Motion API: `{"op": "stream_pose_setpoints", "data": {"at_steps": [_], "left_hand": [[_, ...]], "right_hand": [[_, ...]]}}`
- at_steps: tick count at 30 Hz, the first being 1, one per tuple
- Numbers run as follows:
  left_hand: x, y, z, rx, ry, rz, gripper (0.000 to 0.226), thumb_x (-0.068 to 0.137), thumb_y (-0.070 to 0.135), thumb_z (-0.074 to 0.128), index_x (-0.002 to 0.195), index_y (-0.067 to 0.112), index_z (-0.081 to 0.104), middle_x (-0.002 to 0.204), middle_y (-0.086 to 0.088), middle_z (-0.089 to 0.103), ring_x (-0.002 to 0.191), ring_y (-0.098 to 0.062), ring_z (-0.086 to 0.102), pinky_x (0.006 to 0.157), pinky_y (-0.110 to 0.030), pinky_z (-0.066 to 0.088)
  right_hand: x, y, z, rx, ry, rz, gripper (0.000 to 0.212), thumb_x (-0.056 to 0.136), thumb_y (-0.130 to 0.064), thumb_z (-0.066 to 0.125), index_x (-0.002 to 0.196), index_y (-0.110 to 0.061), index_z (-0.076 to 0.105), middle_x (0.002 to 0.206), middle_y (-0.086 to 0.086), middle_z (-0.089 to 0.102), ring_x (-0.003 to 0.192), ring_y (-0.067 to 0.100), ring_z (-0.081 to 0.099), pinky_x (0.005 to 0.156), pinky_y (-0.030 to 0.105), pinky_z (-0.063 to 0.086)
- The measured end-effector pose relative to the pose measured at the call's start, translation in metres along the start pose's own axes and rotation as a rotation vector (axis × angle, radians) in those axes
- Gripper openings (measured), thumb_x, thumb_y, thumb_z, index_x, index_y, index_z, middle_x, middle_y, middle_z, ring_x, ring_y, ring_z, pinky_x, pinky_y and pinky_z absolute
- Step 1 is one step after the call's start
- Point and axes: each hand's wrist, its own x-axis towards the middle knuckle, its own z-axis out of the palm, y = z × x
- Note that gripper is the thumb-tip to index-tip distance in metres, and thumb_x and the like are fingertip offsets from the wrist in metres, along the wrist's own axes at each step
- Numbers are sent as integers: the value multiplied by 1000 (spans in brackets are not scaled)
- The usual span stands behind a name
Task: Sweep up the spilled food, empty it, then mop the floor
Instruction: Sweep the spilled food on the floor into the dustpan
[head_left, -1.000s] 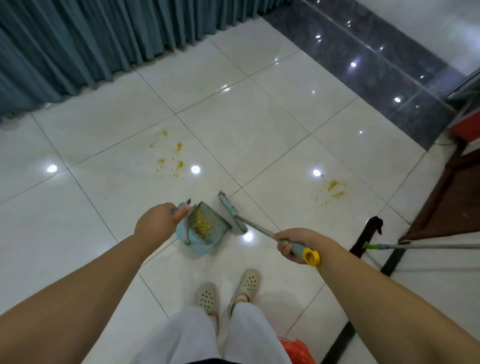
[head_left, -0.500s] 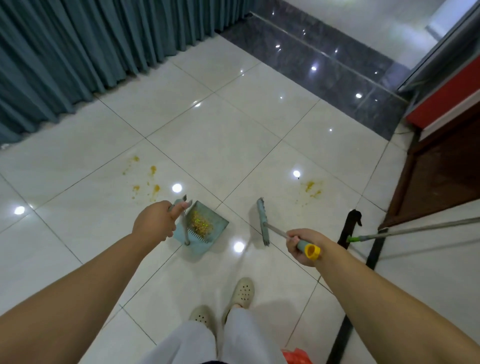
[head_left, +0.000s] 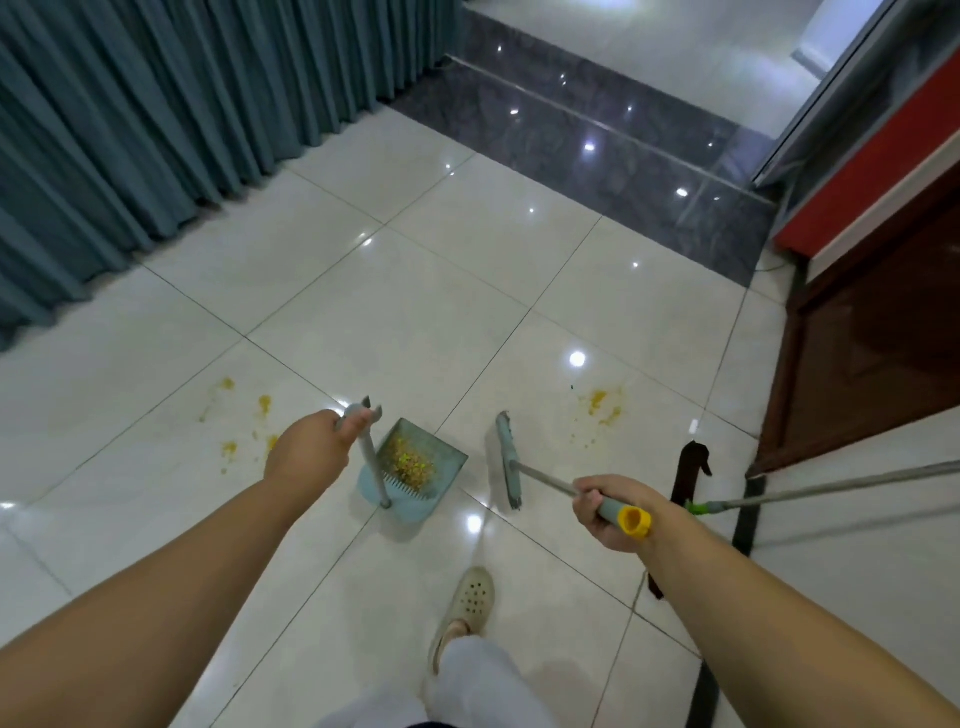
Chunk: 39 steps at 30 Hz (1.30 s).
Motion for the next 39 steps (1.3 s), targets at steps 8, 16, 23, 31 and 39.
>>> {"op": "stream_pose_setpoints", "data": {"at_steps": [8, 16, 23, 31, 39], "left_hand": [[74, 70, 9, -40, 0, -46, 58, 90, 62, 33, 66, 14, 52, 57, -1, 60, 51, -21, 56, 60, -36, 52], [129, 119, 23, -63, 11, -27, 59, 88, 65, 35, 64, 13, 50, 57, -1, 61, 50, -21, 56, 58, -37, 50], [192, 165, 46, 36, -33, 43, 66, 86, 67, 32, 73, 7, 57, 67, -7, 66, 58, -22, 59, 55, -31, 43], [278, 205, 76, 95, -133, 127, 70, 84, 70, 29, 76, 6, 57, 71, -11, 66, 57, -22, 57, 54, -31, 42], [351, 235, 97, 161, -202, 179, 66, 79, 75, 22, 69, 18, 53, 62, -2, 60, 54, -14, 56, 50, -27, 40]], "right_hand": [[16, -104, 6, -25, -33, -22, 13, 100, -10, 42, 89, -3, 41, 63, 6, 38, 25, 8, 41, 28, 12, 38], [34, -179, 7, -31, -10, -38, 15, 101, -11, 43, 87, -4, 42, 54, 6, 41, 24, 7, 39, 29, 9, 37], [61, -236, 3, 11, 24, -73, 14, 100, -11, 43, 88, -5, 43, 55, 5, 39, 24, 6, 37, 27, 9, 34], [90, -306, 5, 57, 68, -67, 16, 100, -14, 44, 86, -8, 42, 42, 5, 42, 24, 6, 36, 27, 9, 33], [130, -353, 17, 93, 144, -84, 18, 100, -14, 44, 84, -8, 42, 64, 9, 41, 25, 7, 39, 28, 8, 34]]}}
